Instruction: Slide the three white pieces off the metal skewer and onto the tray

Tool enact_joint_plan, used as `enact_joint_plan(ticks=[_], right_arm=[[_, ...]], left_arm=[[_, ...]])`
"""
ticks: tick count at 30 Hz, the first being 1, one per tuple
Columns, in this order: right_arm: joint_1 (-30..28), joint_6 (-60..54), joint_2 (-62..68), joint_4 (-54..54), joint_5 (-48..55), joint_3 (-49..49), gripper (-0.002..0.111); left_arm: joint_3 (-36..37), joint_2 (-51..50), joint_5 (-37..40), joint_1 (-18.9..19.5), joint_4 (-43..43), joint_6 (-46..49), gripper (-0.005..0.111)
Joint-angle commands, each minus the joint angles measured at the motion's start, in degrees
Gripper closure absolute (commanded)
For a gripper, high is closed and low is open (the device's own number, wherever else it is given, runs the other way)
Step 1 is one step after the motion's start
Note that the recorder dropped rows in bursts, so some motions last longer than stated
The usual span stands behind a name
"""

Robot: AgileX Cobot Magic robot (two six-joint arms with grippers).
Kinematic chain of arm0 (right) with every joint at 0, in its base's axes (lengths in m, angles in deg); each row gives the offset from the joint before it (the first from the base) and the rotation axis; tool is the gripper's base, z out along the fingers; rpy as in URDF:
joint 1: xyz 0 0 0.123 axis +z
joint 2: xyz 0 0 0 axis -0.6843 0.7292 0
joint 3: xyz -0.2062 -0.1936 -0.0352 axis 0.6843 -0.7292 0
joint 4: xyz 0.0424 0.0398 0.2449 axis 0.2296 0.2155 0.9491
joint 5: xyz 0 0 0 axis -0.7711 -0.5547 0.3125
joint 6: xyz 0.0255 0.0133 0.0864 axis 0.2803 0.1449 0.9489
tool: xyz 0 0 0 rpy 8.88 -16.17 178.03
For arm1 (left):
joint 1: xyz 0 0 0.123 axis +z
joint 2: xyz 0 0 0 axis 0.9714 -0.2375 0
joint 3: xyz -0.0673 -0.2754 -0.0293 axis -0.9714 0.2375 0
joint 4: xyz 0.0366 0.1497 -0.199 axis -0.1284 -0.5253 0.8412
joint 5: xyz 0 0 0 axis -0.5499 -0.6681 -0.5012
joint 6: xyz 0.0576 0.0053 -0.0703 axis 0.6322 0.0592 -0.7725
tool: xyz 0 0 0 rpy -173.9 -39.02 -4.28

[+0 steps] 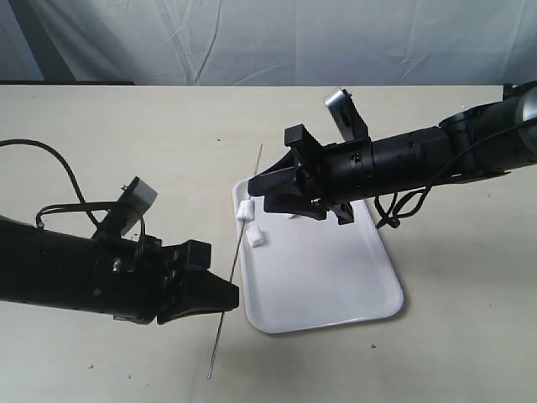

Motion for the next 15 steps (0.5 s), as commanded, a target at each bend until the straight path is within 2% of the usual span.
enact_joint_plan(ticks=[1, 8, 15], right_arm=[[0.0, -0.4, 0.0, -0.5, 0.0, 0.1, 0.069], [0.3, -0.4, 0.0, -0.6, 1.0, 0.1, 0.069], [0.9, -0.2, 0.0, -4.1, -2.3, 0.1, 0.069]], left_arm=[[-0.9, 0.4, -0.3, -0.2, 0.4, -0.3, 0.107], [-2.7, 0.4, -1.6, -0.2, 0.4, -0.5, 0.107], [-2.9, -5.3, 1.8, -0.2, 0.4, -0.9, 0.107]])
